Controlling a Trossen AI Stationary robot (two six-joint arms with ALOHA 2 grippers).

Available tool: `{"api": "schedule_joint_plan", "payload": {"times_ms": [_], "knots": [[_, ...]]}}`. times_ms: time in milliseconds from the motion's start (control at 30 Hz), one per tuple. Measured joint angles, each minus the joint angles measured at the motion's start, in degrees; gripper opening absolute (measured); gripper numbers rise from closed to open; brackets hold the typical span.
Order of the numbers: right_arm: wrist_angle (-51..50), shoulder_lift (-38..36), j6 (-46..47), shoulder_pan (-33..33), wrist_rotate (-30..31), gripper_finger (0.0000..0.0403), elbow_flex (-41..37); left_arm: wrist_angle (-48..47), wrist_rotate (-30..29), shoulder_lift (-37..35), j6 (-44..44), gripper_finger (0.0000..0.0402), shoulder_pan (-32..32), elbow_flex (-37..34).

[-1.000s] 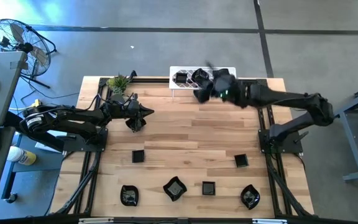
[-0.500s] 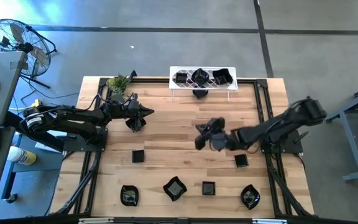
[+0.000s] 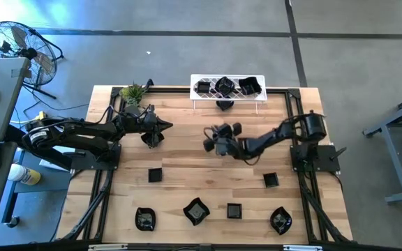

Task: Pick & Place Mini shaped plates
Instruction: Stack the leaf shaped plate on top of the leaf shaped plate on the shelf

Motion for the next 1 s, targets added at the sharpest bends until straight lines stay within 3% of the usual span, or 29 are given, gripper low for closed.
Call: {"api": "schedule_joint_plan", "payload": {"times_ms": [233, 400, 533, 1000], "knots": [[-3.22, 0.31, -7.49, -7.68, -4.01, 0.014, 0.8, -0.31, 0.01, 0.0, 0.62, 0.0004, 0.01, 0.0], [-3.17, 0.31, -13.4, -11.6, -6.24, 0.0174, 0.8, -0.29, 0.01, 0.0, 0.64, 0.0004, 0.01, 0.0], [-3.19, 0.31, -17.1, -14.24, -10.53, 0.018, 0.8, -0.28, 0.02, 0.0, 0.71, 0.0004, -0.01, 0.0], [-0.72, 2.96, -20.89, -15.94, -10.4, 0.0181, 0.71, -0.18, 0.08, 0.0, 0.73, 0.0004, 0.01, 0.0]]}}
